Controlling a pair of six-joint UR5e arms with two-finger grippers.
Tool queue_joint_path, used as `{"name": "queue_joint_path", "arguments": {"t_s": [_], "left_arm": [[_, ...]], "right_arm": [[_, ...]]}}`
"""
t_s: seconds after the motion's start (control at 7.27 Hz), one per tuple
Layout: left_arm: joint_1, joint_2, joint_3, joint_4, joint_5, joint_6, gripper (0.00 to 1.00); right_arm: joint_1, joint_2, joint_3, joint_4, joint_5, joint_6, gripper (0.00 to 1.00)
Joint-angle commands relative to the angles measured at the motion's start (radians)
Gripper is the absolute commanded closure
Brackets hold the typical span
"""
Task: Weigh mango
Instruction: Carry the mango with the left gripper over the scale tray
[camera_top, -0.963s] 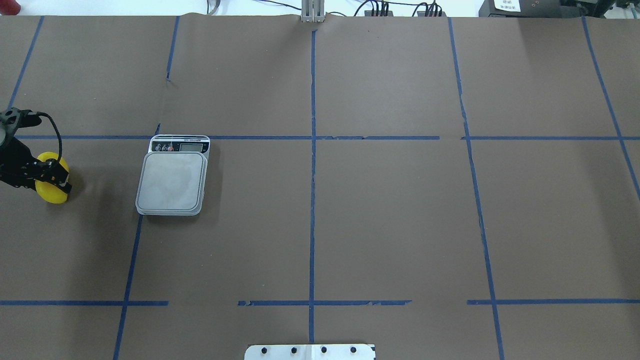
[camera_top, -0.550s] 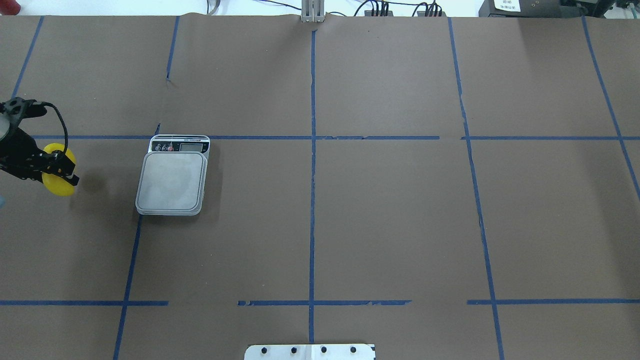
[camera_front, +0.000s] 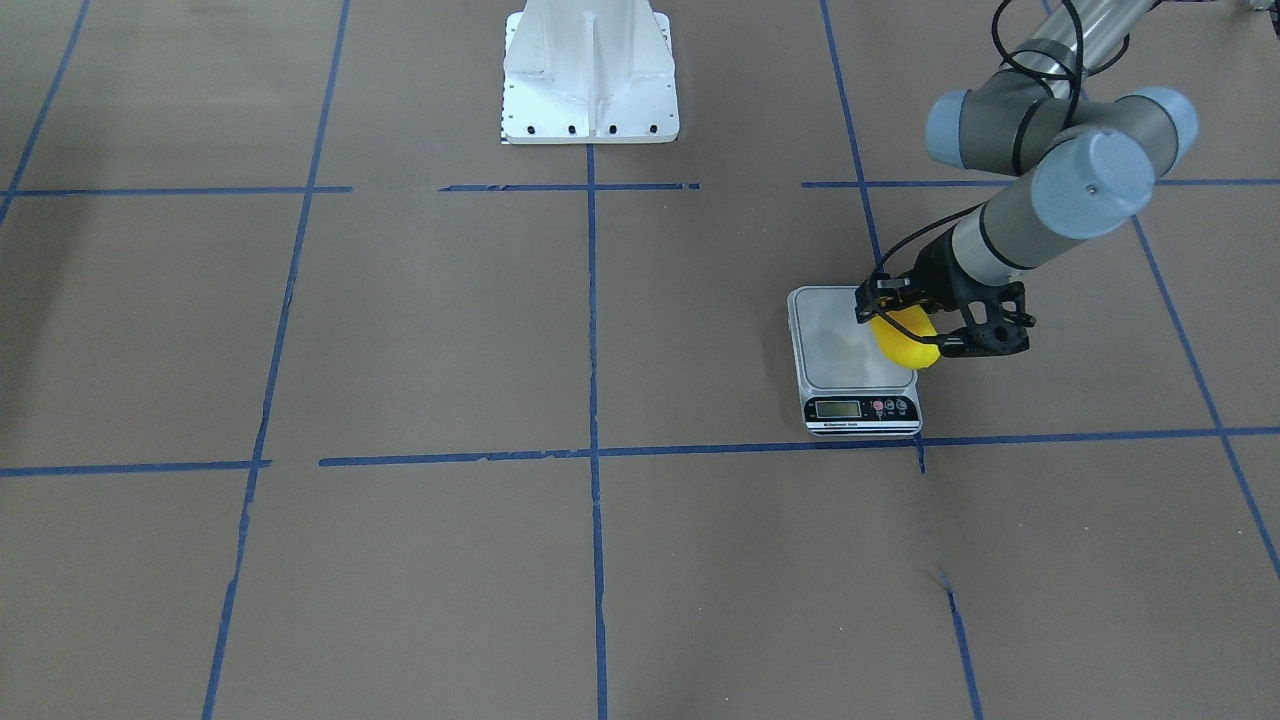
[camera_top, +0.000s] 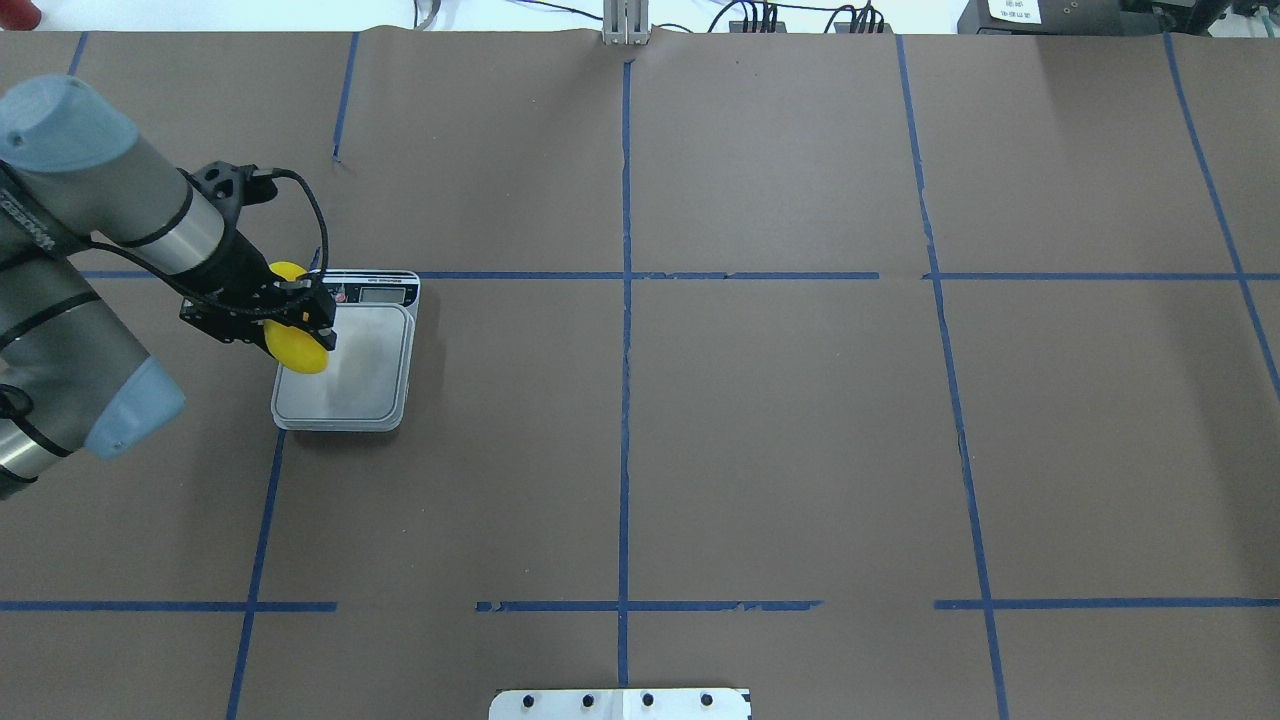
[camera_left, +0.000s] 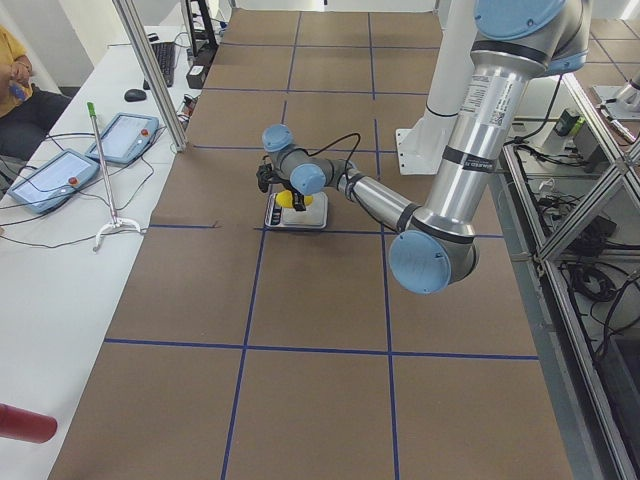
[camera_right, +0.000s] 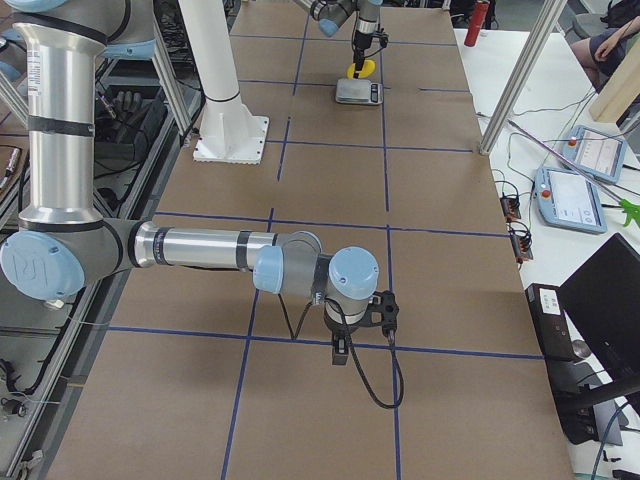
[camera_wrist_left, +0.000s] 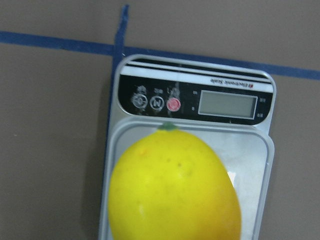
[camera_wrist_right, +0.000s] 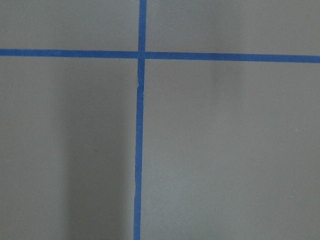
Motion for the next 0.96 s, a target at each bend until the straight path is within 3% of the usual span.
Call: {"name": "queue_joint_path", "arguments": {"t_s": [0.0, 0.83], "left_arm": [[0.051, -0.015, 0.010, -0.005, 0.009, 0.060, 1.00], [0.040, -0.024, 0.039, -0.002, 0.000, 0.108, 1.00]], "right_arm": [[0.000, 0.000, 0.000, 0.000, 0.000, 0.000, 0.00], [0.000, 0.000, 0.000, 0.000, 0.000, 0.000, 0.00]]}}
